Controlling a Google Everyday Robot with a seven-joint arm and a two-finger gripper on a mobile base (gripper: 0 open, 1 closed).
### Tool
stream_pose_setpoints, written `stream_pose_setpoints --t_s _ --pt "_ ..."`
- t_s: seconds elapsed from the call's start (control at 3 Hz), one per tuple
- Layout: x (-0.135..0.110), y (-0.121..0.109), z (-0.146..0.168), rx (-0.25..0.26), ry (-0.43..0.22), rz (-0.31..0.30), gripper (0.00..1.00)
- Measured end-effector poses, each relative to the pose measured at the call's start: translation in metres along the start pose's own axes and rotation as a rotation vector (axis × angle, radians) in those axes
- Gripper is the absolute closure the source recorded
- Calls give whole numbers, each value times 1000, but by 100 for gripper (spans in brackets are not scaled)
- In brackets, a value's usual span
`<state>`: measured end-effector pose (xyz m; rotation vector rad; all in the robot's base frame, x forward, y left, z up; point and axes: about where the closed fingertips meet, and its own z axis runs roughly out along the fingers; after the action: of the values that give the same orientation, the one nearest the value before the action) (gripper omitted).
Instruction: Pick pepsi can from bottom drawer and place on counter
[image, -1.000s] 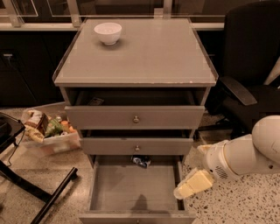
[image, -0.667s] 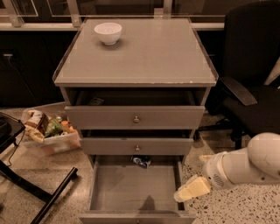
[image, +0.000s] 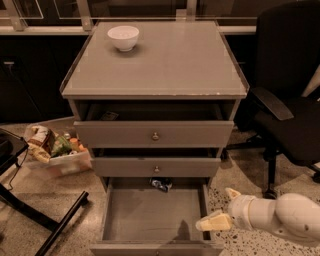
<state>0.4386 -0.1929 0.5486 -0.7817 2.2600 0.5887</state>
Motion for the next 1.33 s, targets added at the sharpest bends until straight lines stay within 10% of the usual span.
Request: stream_pose_setpoints --t_s 0.67,1.33 --pt "46 1 127 -56 -135 -83 0" --pt "54 -11 158 -55 -146 -35 0"
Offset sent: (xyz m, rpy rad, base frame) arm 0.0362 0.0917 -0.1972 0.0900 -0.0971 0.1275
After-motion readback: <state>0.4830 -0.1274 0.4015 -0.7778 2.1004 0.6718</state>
